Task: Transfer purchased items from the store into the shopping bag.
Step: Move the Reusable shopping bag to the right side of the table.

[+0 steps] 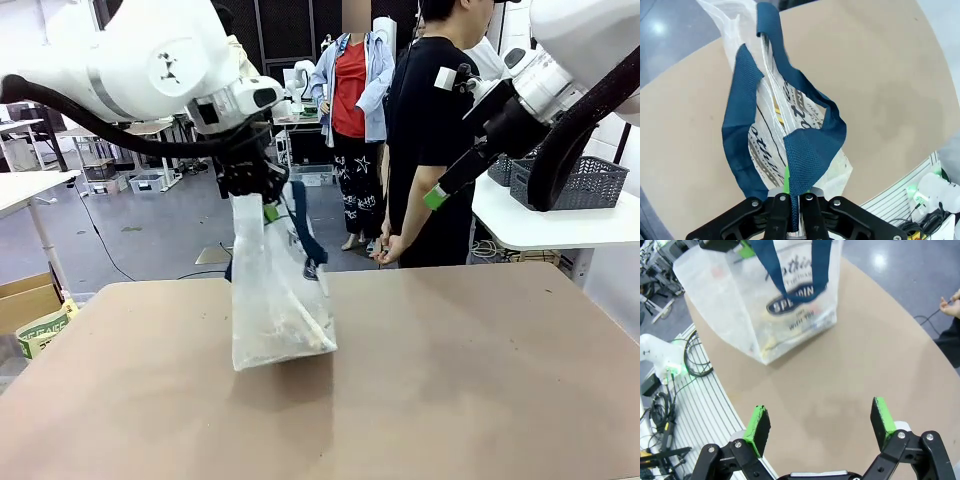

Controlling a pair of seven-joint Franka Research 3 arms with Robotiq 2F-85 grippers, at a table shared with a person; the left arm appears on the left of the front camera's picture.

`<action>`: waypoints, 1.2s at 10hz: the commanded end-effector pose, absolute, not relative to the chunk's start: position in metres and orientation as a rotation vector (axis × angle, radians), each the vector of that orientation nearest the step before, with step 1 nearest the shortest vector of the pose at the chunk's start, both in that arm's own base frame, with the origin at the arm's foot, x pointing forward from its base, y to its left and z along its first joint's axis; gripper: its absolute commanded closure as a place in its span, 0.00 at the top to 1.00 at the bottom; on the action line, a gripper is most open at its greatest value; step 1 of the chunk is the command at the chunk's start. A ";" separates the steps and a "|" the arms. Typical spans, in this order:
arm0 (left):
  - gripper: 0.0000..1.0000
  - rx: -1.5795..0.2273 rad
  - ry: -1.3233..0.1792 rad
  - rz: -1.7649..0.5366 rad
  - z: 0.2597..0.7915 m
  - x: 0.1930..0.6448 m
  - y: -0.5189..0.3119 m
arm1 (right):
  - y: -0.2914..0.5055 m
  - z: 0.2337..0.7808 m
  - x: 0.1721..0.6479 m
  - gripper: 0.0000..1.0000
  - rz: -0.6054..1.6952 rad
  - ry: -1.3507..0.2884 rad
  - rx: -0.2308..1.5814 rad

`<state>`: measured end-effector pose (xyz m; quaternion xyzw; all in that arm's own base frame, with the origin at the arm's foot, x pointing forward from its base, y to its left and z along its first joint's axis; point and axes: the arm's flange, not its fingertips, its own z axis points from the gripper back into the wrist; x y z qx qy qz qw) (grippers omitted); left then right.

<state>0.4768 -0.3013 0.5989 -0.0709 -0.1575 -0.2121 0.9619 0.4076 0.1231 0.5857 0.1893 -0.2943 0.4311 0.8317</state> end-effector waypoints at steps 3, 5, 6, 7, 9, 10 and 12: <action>0.00 -0.018 -0.402 -0.327 0.622 0.455 -0.231 | 0.121 0.583 0.406 1.00 0.932 -0.619 0.402; 0.00 0.074 -0.455 -0.225 0.623 0.447 -0.183 | 0.121 0.583 0.406 1.00 0.932 -0.619 0.402; 0.00 0.089 -0.473 -0.188 0.619 0.441 -0.158 | 0.121 0.583 0.406 1.00 0.932 -0.619 0.402; 0.00 0.095 -0.481 -0.160 0.613 0.434 -0.133 | 0.121 0.583 0.406 1.00 0.932 -0.619 0.402; 0.00 0.155 -0.509 -0.151 0.601 0.425 -0.095 | 0.121 0.583 0.406 1.00 0.932 -0.619 0.402; 0.00 0.195 -0.536 -0.123 0.598 0.420 -0.075 | 0.121 0.583 0.406 1.00 0.932 -0.619 0.402; 0.00 0.269 -0.606 -0.085 0.596 0.411 -0.046 | 0.121 0.583 0.406 1.00 0.932 -0.619 0.402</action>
